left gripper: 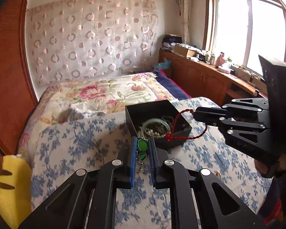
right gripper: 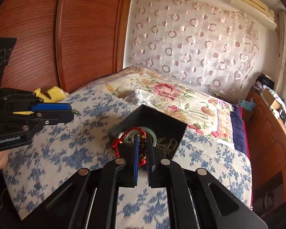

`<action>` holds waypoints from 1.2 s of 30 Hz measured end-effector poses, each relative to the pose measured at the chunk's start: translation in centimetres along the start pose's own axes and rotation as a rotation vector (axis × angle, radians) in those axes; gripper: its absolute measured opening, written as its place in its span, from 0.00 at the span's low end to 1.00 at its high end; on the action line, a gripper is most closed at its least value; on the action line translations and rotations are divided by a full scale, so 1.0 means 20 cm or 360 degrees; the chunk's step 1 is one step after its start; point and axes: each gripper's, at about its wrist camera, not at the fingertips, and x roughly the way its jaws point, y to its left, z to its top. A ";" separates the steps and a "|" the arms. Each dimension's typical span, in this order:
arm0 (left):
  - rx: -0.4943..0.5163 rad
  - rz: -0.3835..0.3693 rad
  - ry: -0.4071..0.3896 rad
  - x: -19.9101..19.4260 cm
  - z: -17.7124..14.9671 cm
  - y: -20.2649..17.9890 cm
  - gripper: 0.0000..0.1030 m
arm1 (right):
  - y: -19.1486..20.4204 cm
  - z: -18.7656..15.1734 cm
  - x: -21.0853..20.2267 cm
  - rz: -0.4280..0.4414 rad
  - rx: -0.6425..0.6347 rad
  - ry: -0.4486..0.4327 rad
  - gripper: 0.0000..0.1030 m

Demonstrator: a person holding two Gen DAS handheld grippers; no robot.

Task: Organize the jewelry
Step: 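Carry both pieces over the black box and open both tools to drop them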

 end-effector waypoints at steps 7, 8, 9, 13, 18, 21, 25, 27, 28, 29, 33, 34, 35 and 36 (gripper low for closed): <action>0.0008 0.0008 0.0001 0.08 0.09 0.02 0.11 | -0.10 0.07 0.14 -0.0032 0.0066 0.0007 0.08; 0.0011 0.0007 0.0003 0.09 0.10 0.02 0.11 | -0.13 0.09 0.17 -0.0045 0.0072 0.0017 0.08; 0.0012 0.0006 0.0005 0.10 0.11 0.02 0.11 | -0.14 0.10 0.20 -0.0051 0.0081 0.0029 0.08; 0.0035 0.0004 0.0015 0.14 0.14 -0.01 0.11 | -0.21 0.12 0.31 -0.0080 0.0122 0.0100 0.08; 0.0053 0.0002 0.0031 0.19 0.15 -0.03 0.11 | -0.29 0.10 0.41 -0.0051 0.0212 0.0171 0.08; 0.0055 0.0005 0.0044 0.24 0.18 -0.04 0.11 | -0.32 0.09 0.43 -0.0026 0.0267 0.0179 0.08; 0.0062 0.0009 0.0058 0.30 0.22 -0.06 0.11 | -0.34 0.07 0.44 -0.0002 0.0282 0.0202 0.09; 0.0069 0.0013 0.0064 0.32 0.24 -0.07 0.11 | -0.33 0.07 0.44 -0.0002 0.0274 0.0214 0.09; 0.0077 0.0019 0.0068 0.33 0.25 -0.08 0.11 | -0.33 0.06 0.44 0.0005 0.0268 0.0227 0.10; 0.0087 0.0025 0.0063 0.33 0.26 -0.09 0.11 | -0.33 0.06 0.44 0.0003 0.0261 0.0230 0.20; 0.0107 0.0047 0.0051 0.35 0.33 -0.11 0.11 | -0.34 0.05 0.40 0.0001 0.0259 0.0195 0.44; 0.0111 0.0051 0.0049 0.35 0.34 -0.11 0.11 | -0.34 0.05 0.39 -0.0003 0.0256 0.0189 0.44; 0.0113 0.0054 0.0045 0.36 0.35 -0.11 0.11 | -0.34 0.05 0.38 -0.0012 0.0254 0.0185 0.44; 0.0115 0.0054 0.0043 0.36 0.36 -0.12 0.11 | -0.35 0.04 0.38 -0.0010 0.0259 0.0185 0.44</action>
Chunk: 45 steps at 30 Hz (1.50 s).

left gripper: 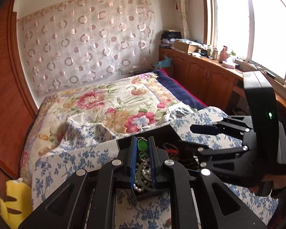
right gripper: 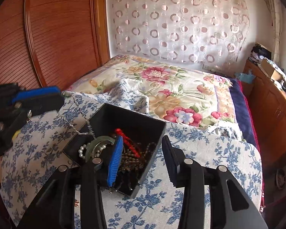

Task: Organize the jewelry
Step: 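Carry both pieces over the black box and open both tools to drop them, then grasp the small gold ring with the right tool while the left tool grasps the bronze bead charm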

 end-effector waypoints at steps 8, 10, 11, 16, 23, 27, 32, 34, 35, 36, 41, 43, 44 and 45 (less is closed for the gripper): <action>0.0006 0.0026 -0.0003 0.05 0.04 -0.03 0.11 | -0.04 -0.07 -0.06 0.0013 0.0006 0.0012 0.44; 0.0002 0.0041 -0.0006 0.05 0.04 -0.03 0.18 | -0.05 -0.09 -0.09 0.0012 0.0002 0.0006 0.44; 0.0002 0.0045 -0.0007 0.05 0.04 -0.03 0.29 | -0.06 -0.10 -0.10 0.0008 -0.0009 0.0008 0.44; 0.0024 0.0045 -0.0004 0.02 -0.01 -0.05 0.36 | -0.03 -0.13 -0.16 -0.0014 -0.0066 -0.0012 0.44; 0.0043 0.0030 -0.0014 -0.06 -0.11 -0.07 0.52 | 0.02 -0.22 -0.32 0.0023 -0.0106 -0.0078 0.44; 0.0041 -0.0009 -0.0019 -0.10 -0.17 -0.09 0.62 | 0.06 -0.28 -0.38 0.0046 -0.0106 -0.0096 0.44; 0.0053 -0.0061 -0.0003 -0.14 -0.25 -0.13 0.73 | 0.08 -0.37 -0.41 0.0061 -0.0083 -0.0084 0.44; 0.0067 -0.0061 0.0005 -0.14 -0.28 -0.15 0.76 | 0.09 -0.40 -0.41 0.0070 -0.0077 -0.0072 0.44; 0.0071 -0.0064 0.0010 -0.15 -0.29 -0.16 0.76 | 0.09 -0.42 -0.41 0.0072 -0.0078 -0.0066 0.44; 0.0073 -0.0067 0.0016 -0.14 -0.30 -0.17 0.76 | 0.10 -0.44 -0.41 0.0073 -0.0081 -0.0057 0.44; 0.0060 -0.0105 0.0079 -0.11 -0.40 -0.19 0.77 | 0.13 -0.53 -0.42 0.0085 -0.0082 -0.0014 0.44; 0.0058 -0.0111 0.0116 -0.09 -0.46 -0.20 0.77 | 0.14 -0.58 -0.42 0.0107 -0.0083 0.0022 0.44; 0.0053 -0.0117 0.0136 -0.08 -0.49 -0.20 0.77 | 0.15 -0.60 -0.42 0.0116 -0.0086 0.0046 0.43; 0.0049 -0.0124 0.0158 -0.07 -0.52 -0.20 0.77 | 0.16 -0.63 -0.41 0.0123 -0.0096 0.0072 0.43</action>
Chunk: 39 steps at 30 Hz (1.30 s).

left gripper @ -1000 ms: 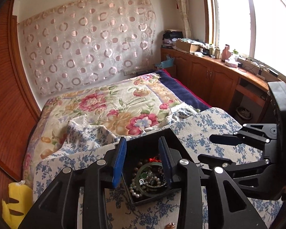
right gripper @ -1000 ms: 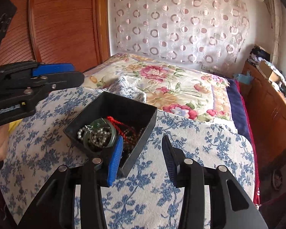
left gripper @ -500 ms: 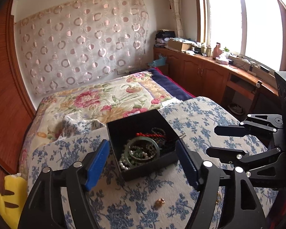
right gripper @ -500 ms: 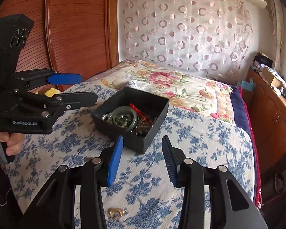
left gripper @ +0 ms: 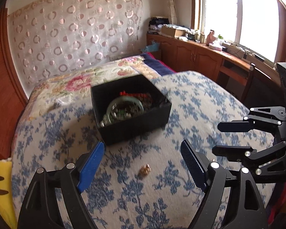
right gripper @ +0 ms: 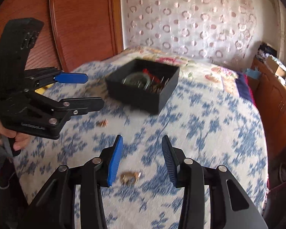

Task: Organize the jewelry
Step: 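Grasp the small gold ring with the right tool while the left tool grasps the bronze bead charm, then carry both small pieces into the black box and open both tools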

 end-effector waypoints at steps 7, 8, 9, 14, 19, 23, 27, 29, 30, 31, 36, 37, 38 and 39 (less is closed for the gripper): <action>-0.0036 -0.0018 0.0119 0.10 -0.14 0.04 0.77 | 0.06 -0.12 0.07 0.0023 -0.0052 0.0133 0.32; -0.0037 -0.0020 0.0128 0.11 -0.14 0.04 0.77 | 0.06 -0.13 0.08 0.0019 -0.0049 0.0146 0.30; -0.0040 -0.0022 0.0138 0.12 -0.15 0.05 0.77 | 0.05 -0.14 0.08 0.0022 -0.0046 0.0153 0.28; -0.0029 -0.0041 0.0168 0.15 -0.16 0.04 0.77 | 0.03 -0.15 0.12 0.0022 -0.0035 0.0198 0.11; -0.0015 -0.0066 0.0190 0.17 -0.16 0.01 0.75 | 0.04 -0.16 0.12 0.0012 -0.0061 0.0200 0.11; 0.0003 -0.0064 0.0205 0.20 -0.15 0.00 0.63 | 0.03 -0.15 0.09 0.0001 -0.0052 0.0175 0.11; 0.0001 -0.0082 0.0223 0.23 -0.14 -0.01 0.46 | 0.03 -0.15 0.07 -0.0003 -0.0050 0.0154 0.11; -0.0001 -0.0073 0.0215 0.24 -0.13 -0.02 0.41 | 0.02 -0.14 0.07 -0.0003 -0.0049 0.0152 0.11; -0.0002 -0.0065 0.0212 0.24 -0.12 -0.02 0.38 | 0.02 -0.14 0.07 -0.0003 -0.0049 0.0152 0.11; -0.0005 -0.0061 0.0210 0.24 -0.12 -0.01 0.34 | 0.03 -0.14 0.07 0.0000 -0.0051 0.0153 0.11; 0.0027 -0.0035 0.0205 0.24 -0.13 -0.01 0.14 | 0.03 -0.13 0.06 0.0009 -0.0057 0.0142 0.11; 0.0023 -0.0037 0.0207 0.24 -0.12 0.00 0.14 | 0.03 -0.12 0.06 0.0007 -0.0058 0.0138 0.11; 0.0020 -0.0033 0.0207 0.24 -0.12 0.01 0.14 | 0.03 -0.11 0.07 0.0003 -0.0061 0.0133 0.11; 0.0018 -0.0029 0.0205 0.23 -0.12 0.01 0.14 | 0.03 -0.10 0.06 -0.0003 -0.0062 0.0123 0.11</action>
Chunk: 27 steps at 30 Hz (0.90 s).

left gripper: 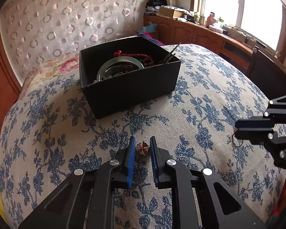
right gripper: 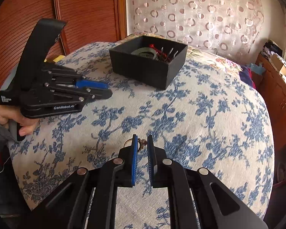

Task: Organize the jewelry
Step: 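Carry both small pieces into the black box and open both tools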

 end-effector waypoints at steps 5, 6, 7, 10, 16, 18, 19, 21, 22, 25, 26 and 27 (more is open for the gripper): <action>-0.0035 0.0015 -0.0045 -0.05 0.02 0.05 0.14 | -0.03 0.10 -0.03 -0.0028 -0.0007 -0.0059 0.11; -0.0040 0.0018 -0.0052 -0.06 0.02 0.05 0.14 | -0.03 0.14 -0.04 -0.0032 -0.0010 -0.0077 0.11; -0.0046 0.0025 -0.0067 -0.07 0.03 0.06 0.14 | -0.04 0.16 -0.04 -0.0035 -0.0011 -0.0091 0.11; -0.0057 0.0037 -0.0106 -0.12 0.07 0.10 0.14 | -0.06 0.25 -0.05 -0.0052 -0.0013 -0.0134 0.11; -0.0057 0.0072 -0.0151 -0.18 0.15 0.14 0.14 | -0.10 0.41 -0.03 -0.0079 0.0015 -0.0196 0.11; -0.0062 0.0076 -0.0162 -0.19 0.16 0.15 0.14 | -0.12 0.46 -0.02 -0.0078 0.0032 -0.0211 0.11; -0.0062 0.0080 -0.0171 -0.20 0.17 0.15 0.14 | -0.13 0.48 -0.01 -0.0071 0.0046 -0.0216 0.11; -0.0063 0.0085 -0.0185 -0.21 0.19 0.16 0.14 | -0.13 0.51 -0.01 -0.0061 0.0063 -0.0227 0.11; -0.0061 0.0087 -0.0193 -0.22 0.20 0.17 0.14 | -0.13 0.53 -0.01 -0.0058 0.0070 -0.0233 0.11; -0.0069 0.0090 -0.0206 -0.22 0.23 0.18 0.14 | -0.14 0.59 0.00 -0.0036 0.0087 -0.0247 0.11; -0.0074 0.0090 -0.0209 -0.22 0.24 0.19 0.14 | -0.15 0.62 0.02 -0.0031 0.0092 -0.0247 0.11; -0.0080 0.0090 -0.0214 -0.22 0.25 0.20 0.14 | -0.15 0.64 0.03 -0.0027 0.0095 -0.0244 0.11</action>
